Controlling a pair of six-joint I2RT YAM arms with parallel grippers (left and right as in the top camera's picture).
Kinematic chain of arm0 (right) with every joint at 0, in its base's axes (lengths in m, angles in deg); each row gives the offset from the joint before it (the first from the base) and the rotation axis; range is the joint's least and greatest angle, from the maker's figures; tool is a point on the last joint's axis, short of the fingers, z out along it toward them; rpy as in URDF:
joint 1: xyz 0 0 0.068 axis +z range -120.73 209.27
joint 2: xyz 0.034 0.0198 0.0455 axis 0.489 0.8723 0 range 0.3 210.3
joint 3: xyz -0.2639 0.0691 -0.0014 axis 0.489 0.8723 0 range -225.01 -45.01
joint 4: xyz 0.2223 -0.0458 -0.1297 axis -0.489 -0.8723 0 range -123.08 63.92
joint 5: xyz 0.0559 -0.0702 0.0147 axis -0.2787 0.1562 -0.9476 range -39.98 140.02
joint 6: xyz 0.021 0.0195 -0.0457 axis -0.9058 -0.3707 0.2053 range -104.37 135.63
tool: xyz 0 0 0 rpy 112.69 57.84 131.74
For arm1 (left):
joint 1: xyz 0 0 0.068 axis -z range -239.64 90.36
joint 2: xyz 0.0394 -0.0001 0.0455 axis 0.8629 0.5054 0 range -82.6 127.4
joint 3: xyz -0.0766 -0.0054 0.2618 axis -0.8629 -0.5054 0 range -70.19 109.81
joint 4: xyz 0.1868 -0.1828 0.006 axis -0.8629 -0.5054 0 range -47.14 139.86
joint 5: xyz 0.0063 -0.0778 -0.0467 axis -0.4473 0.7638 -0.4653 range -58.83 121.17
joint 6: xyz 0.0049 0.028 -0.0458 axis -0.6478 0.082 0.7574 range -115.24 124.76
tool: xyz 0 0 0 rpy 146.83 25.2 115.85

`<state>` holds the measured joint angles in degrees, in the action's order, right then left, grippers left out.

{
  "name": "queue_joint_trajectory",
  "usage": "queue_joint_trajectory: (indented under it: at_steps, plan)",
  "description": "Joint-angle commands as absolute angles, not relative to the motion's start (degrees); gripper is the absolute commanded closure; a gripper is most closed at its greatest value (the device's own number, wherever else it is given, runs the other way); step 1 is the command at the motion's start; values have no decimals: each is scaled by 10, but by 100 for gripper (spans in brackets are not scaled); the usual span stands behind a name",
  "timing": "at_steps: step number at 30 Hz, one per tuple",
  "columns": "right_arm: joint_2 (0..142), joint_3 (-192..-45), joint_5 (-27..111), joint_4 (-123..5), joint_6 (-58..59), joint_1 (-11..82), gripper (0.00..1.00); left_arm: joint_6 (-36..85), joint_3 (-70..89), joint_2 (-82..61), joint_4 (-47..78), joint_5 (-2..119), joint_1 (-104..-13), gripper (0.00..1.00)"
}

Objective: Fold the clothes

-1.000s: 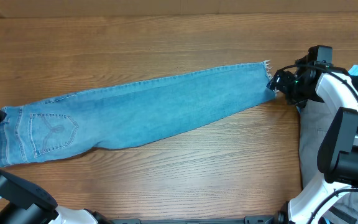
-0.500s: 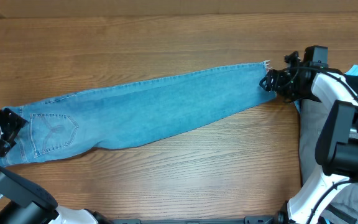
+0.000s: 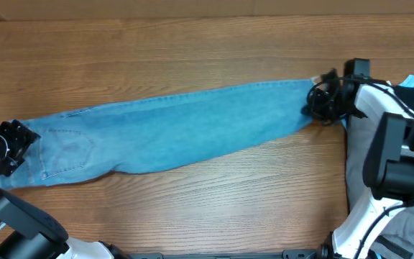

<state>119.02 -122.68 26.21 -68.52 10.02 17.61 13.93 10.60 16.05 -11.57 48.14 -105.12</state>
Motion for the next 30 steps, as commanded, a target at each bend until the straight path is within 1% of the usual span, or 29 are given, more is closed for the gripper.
queue_joint_trajectory:
  at_steps: [1,3,4,8,11,15,24,30]
  plan:
    - [1112,-1235,371,-725,10,117,96,119,104,164,-113,492,-1037,24]
    - [1086,-1235,355,-735,17,107,96,117,104,164,-108,492,-1029,23]
    - [1065,-1235,339,-738,46,106,96,111,104,164,-107,492,-1023,23]
    - [1014,-1249,345,-740,58,106,96,110,104,164,-105,493,-1005,22]
    - [976,-1283,345,-746,51,106,96,109,104,164,-106,493,-999,21]
    - [932,-1360,345,-797,51,106,96,110,104,164,-110,504,-997,20]
    - [904,-1499,358,-872,56,108,96,109,104,164,-113,541,-997,20]
    - [904,-1509,344,-891,60,132,96,109,104,164,-113,555,-997,20]
